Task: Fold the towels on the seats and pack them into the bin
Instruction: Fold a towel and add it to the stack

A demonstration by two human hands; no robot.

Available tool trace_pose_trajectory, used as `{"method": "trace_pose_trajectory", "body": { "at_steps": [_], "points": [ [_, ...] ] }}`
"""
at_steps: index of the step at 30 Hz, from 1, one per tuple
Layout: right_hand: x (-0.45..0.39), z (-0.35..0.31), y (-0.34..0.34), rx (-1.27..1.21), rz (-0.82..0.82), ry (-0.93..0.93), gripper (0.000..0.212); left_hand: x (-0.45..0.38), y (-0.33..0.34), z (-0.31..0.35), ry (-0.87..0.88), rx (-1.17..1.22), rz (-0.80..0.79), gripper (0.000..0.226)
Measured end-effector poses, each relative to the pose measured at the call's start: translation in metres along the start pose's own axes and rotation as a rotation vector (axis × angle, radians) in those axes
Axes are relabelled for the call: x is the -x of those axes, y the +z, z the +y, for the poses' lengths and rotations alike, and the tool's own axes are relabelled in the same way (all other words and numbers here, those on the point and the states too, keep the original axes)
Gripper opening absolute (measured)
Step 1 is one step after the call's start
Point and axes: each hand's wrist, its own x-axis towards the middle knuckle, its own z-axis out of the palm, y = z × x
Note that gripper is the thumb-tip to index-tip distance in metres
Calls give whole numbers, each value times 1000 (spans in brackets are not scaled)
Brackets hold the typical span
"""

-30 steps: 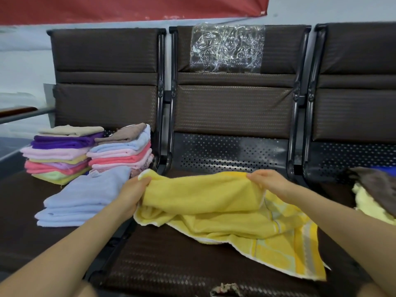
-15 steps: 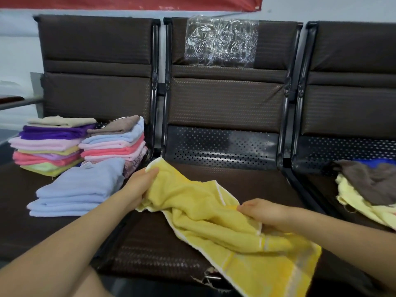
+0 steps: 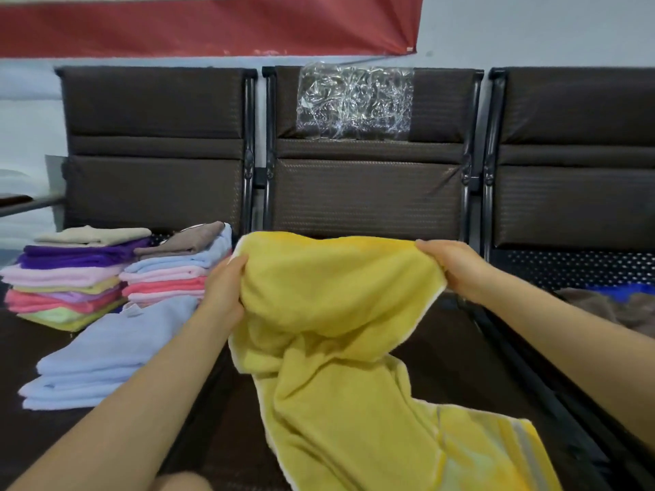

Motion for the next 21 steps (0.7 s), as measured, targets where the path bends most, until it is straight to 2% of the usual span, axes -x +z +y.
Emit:
{"method": "trace_pose_trajectory", "body": {
  "at_steps": [3, 6, 9, 11, 15, 19, 21],
  "points": [
    [-48, 0, 9, 322, 132, -89, 37, -22, 6, -7, 95, -240, 89, 28],
    [-85, 21, 23, 586, 182, -115, 32, -38, 10, -23, 158, -398, 121, 32],
    [-91, 49, 47, 909, 130, -65, 48, -44, 7, -49, 152, -659, 154, 58],
    [-75, 60, 61, 985, 37, -40, 54, -34, 7, -63, 110, -892, 159, 65],
    [-33, 65, 66, 1117, -236, -194, 45, -1, 18, -61, 125, -1076, 40, 52],
    [27, 51, 54, 1080, -355, -318, 28, 54, 31, -44, 201, -938, -219, 32],
    [57, 48, 44, 1018, -404, -321, 22, 89, 35, -44, 217, -874, -328, 20]
  ]
}}
